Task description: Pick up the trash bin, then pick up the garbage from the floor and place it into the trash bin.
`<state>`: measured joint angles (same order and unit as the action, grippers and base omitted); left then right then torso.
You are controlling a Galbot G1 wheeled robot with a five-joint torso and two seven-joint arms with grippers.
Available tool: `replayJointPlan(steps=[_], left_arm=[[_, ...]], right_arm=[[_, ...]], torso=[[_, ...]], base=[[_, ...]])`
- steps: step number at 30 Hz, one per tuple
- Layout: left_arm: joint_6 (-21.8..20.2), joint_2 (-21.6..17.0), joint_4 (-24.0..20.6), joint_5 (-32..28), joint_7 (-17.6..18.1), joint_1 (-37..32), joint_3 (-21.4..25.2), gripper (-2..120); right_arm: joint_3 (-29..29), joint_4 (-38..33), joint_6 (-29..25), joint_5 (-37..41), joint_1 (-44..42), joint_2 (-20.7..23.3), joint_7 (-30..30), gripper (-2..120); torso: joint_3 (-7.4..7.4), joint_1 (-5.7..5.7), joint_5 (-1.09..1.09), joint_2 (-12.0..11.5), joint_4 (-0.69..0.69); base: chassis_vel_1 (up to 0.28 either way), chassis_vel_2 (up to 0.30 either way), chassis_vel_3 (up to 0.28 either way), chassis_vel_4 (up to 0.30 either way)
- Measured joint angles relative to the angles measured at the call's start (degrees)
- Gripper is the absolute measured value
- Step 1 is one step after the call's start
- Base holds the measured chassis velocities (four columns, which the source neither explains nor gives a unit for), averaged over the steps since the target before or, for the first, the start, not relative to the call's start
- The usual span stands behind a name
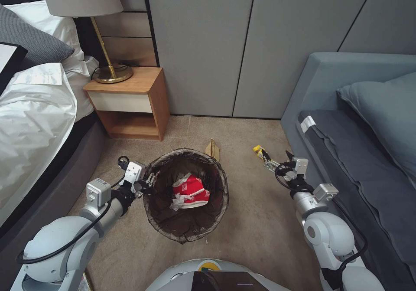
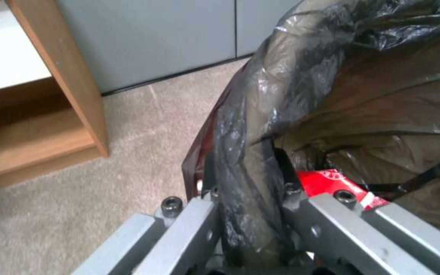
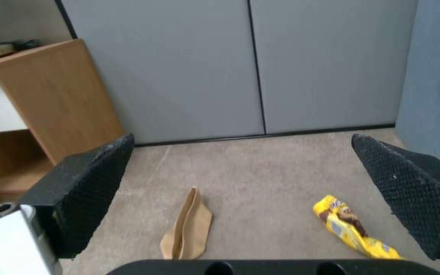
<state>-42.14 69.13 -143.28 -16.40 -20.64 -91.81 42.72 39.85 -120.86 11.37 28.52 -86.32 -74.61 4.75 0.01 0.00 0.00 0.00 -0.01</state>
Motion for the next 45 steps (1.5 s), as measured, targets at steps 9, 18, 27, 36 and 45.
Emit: replayJointPlan(steps=[9, 18, 27, 36, 45], left_arm=[[0.00, 0.02, 0.03, 0.09, 0.06, -0.06, 0.11, 0], [0.00, -0.02, 0.03, 0.13, 0.11, 0.00, 0.21, 0], [0.00, -0.11, 0.03, 0.16, 0.14, -0.03, 0.42, 0], [0.00, -0.30, 0.19, 0.15, 0.22, 0.28, 0.43, 0], [0.00, 0.22, 0.27, 0.30, 0.42, -0.11, 0.86, 0]], right_arm=[[0.06, 0.13, -0.16, -0.01, -0.18, 0.08, 0.01, 100], [0.14, 0.13, -0.29, -0.02, -0.67, 0.16, 0.07, 100], [0.35, 0.36, -1.56, -1.00, -0.88, 0.23, 0.78, 100], [-3.26, 2.39, 9.06, 1.03, 5.52, 8.49, -9.42, 100], [-11.69, 11.45, 23.23, 10.90, 18.98, 18.77, -19.02, 100]], torso=[[0.00, 0.00, 0.01, 0.00, 0.00], [0.00, 0.00, 0.01, 0.00, 0.00], [-0.01, 0.00, 0.01, 0.00, 0.00], [-0.01, 0.00, 0.02, 0.00, 0.02], [0.00, 0.00, 0.02, 0.00, 0.01]], base=[[-0.136, 0.145, 0.143, -0.140], [-0.106, 0.105, 0.122, -0.108], [-0.078, 0.091, 0.077, -0.089], [-0.014, 0.018, 0.020, -0.023], [0.000, 0.000, 0.000, 0.000]])
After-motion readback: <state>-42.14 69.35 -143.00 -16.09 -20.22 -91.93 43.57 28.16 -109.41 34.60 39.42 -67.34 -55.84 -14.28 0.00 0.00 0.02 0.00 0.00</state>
